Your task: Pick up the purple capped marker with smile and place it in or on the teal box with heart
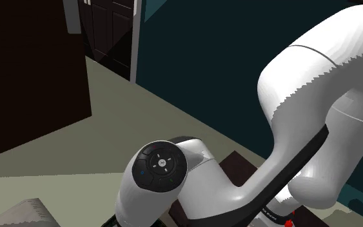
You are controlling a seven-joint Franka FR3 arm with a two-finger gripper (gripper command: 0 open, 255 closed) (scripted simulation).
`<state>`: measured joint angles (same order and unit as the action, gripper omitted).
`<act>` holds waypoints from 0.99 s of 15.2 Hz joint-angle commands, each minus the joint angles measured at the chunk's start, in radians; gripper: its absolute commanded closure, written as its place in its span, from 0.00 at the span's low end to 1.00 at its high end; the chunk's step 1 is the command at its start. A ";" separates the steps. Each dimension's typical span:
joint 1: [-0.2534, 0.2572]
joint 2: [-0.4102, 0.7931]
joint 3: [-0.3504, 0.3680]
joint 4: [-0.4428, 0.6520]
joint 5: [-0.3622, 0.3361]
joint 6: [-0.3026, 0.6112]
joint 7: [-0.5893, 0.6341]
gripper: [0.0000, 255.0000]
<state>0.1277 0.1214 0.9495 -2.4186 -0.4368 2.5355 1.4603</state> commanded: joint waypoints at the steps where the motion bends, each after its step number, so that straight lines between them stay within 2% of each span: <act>1: 0.000 0.000 0.000 0.000 0.000 0.000 0.000 0.00; 4: 0.000 0.000 0.000 0.000 0.000 0.000 0.000 0.00; 6: -0.036 -0.107 0.056 -0.004 0.168 -0.036 -0.118 0.00; 8: -0.034 -0.203 0.066 0.002 0.312 -0.082 -0.221 0.00; 10: -0.019 -0.201 0.051 0.002 0.309 -0.082 -0.218 0.00; 15: -0.018 -0.201 0.050 0.002 0.308 -0.082 -0.218 0.00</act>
<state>0.1101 -0.0793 0.9995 -2.4168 -0.1291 2.4537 1.2432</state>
